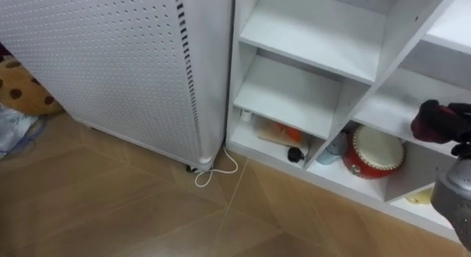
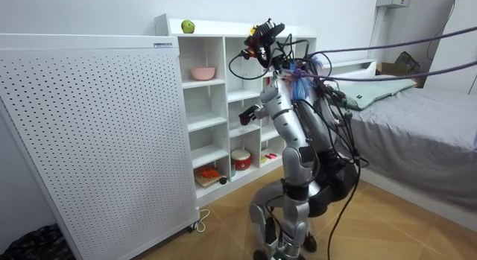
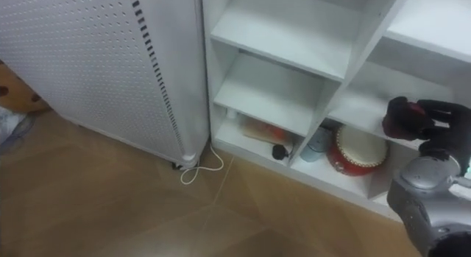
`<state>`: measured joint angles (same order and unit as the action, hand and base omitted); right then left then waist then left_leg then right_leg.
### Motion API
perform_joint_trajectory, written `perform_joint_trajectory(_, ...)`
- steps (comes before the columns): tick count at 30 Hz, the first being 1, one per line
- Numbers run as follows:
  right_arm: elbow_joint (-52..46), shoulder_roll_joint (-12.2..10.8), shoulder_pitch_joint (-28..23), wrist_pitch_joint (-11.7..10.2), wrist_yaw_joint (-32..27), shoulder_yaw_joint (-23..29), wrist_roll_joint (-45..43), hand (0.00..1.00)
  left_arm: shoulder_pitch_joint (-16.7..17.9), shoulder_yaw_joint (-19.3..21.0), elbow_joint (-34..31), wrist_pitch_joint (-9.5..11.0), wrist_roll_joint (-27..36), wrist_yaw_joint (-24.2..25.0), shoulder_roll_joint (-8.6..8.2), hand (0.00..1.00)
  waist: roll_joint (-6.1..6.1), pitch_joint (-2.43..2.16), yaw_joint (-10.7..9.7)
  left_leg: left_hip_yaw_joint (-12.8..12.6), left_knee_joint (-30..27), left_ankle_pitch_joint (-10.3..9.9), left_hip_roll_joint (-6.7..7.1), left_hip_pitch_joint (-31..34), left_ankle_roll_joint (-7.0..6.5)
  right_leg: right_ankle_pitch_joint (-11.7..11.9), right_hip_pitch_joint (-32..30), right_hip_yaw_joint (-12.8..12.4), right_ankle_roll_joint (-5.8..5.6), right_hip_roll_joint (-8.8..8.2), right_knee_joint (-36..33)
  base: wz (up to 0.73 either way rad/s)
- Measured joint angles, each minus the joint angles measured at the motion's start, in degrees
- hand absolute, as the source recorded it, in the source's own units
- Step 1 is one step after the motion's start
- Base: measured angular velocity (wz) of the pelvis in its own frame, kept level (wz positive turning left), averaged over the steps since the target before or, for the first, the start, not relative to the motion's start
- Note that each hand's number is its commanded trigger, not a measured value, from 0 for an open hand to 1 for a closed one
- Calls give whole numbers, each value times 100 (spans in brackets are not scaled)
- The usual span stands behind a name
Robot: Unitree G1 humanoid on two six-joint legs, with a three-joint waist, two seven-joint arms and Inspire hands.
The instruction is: Arrange fruit in the closet
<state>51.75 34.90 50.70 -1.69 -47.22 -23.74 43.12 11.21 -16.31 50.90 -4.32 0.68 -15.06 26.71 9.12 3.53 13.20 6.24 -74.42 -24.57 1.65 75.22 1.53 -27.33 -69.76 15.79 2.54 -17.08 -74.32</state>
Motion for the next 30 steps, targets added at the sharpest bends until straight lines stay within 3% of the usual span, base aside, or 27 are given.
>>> perform_joint_trajectory(3,-3,1,57,0,-143,-14,270,100,38,-3,-5,4,8,-39,126,0,53,13,2,22,-107,-113,0,-99,18,-68,109,-2,-2,33,-74,-3)
perform_joint_trajectory(4,-3,20,74,0,-226,-13,418,31,42,-2,-3,4,8,-66,140,0,61,14,-2,48,-143,-115,5,-109,19,-74,141,17,1,33,-90,0)
perform_joint_trajectory(5,31,36,85,0,-278,-13,585,0,44,3,-2,3,-15,-71,140,0,73,21,-1,51,-184,-133,6,-141,15,-93,180,17,-7,30,-121,0)
perform_joint_trajectory(8,110,43,104,0,-310,32,998,0,88,19,-7,1,-18,-75,140,0,74,21,-6,84,-299,-254,7,-245,19,-156,314,30,-27,25,-197,0)
perform_joint_trajectory(19,113,372,111,-17,-553,34,1831,0,131,61,-70,4,3,-274,189,0,72,20,89,91,-470,-290,13,-294,0,-186,384,15,-36,14,-339,0)
perform_joint_trajectory(30,82,395,111,-343,-1148,320,2078,0,196,52,-89,15,-20,-308,188,0,33,3,118,94,-542,-307,17,-328,3,-208,425,10,-42,6,-414,0)
